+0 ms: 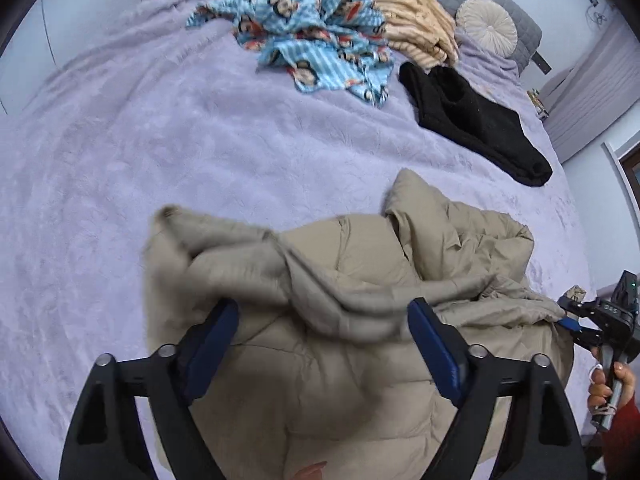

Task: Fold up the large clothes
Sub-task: 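Open both grippers and release the folded hem onto the jacket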

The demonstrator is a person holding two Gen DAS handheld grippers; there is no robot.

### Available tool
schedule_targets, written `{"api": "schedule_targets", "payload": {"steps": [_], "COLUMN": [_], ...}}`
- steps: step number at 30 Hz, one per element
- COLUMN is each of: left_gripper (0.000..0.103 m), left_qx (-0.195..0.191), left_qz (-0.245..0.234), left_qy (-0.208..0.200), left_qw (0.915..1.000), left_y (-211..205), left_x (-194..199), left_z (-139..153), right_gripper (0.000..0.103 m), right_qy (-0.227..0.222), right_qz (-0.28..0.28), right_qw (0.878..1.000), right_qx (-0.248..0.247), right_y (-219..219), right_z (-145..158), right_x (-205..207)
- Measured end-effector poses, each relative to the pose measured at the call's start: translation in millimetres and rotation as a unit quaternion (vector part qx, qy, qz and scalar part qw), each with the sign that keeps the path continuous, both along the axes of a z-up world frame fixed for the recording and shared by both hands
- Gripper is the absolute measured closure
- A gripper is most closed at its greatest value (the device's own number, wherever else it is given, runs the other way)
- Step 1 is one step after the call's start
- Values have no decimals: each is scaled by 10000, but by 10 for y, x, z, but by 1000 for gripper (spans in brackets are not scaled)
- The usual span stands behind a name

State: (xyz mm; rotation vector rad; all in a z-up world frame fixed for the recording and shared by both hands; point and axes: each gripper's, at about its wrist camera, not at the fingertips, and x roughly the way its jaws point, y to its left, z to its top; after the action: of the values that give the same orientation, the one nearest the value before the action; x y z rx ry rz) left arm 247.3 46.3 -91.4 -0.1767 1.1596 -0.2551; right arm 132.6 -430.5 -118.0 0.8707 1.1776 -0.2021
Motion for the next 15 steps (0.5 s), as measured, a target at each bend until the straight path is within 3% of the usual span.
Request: {"api": "schedule_targets", "payload": {"steps": [1,2,4,5,6,7,10,12,15], "left_gripper": [15,15,16,19,37,47,47,47,47], "left_qx": [51,95,105,123,166,295,730,955,772], "left_qz": [-37,-47,-95,-201,-328,-478,-540,-318,9], "left_qy": [-104,-156,-208,-205,-211,-178,-262,-226,-147], "left_qw": [9999,9998,9997,9995,9991,9983,9955,9947,9969], "left_y": [13,23,14,-18,-65,-151,-322,-351,-295], "left_x": [-23,-37,-45,-36,-26,-5,93,232,428], "left_z": [68,123,155,136,101,15,-313,-579,-895], "right_gripper": [39,32,32,41,52,72,76,76,86], "right_qy": [-124,-258,-401,-453,-451,-360,-85,3,-129], "right_qz": [-21,-40,60,156,344,592,1139,1170,961], "right_qw": [9999,9997,9992,9989,9984,9975,9899,9874,9865], "right_qx": [-5,-34,-3,12,-40,-166,-840,-1064,-1323], "right_y": [8,27,95,144,217,306,524,511,344], "right_z": [75,155,258,288,298,278,103,-86,-307], "right_x": [-63,-129,-220,-248,-267,-257,-162,-62,85]}}
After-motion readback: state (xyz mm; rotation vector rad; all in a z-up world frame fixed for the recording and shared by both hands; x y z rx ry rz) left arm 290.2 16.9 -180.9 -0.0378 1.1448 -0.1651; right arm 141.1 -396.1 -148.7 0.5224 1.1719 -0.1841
